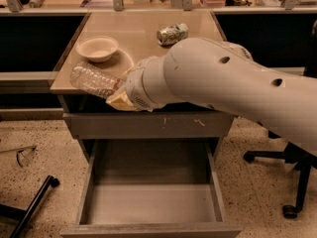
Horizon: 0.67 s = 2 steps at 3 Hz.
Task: Pick water bottle from middle drawer and place on counter
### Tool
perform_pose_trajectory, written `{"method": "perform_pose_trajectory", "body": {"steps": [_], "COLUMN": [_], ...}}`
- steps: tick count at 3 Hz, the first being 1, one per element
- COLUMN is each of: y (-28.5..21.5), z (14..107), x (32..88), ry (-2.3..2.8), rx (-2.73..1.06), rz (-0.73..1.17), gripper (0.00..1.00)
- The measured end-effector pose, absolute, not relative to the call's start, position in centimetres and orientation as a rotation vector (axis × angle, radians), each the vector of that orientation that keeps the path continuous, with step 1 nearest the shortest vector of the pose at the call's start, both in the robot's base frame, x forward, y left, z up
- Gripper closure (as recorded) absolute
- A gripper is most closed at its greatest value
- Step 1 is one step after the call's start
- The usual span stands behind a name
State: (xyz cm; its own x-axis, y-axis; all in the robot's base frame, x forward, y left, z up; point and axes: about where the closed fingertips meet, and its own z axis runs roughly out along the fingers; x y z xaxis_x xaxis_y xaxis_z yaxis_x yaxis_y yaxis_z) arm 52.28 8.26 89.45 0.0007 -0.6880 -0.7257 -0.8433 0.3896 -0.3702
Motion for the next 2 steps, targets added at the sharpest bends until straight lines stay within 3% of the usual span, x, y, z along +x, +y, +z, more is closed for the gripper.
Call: {"method": "perform_pose_trajectory", "body": {"steps": [1, 2], "y": [7.7, 6.7], "z": [90.8, 93.6], "x": [53.9, 59.0], "ry": [1.731, 1.782], "rx": [-1.345, -1.297], "rz": [0.165, 0.104], "gripper": [1.00, 1.00]}}
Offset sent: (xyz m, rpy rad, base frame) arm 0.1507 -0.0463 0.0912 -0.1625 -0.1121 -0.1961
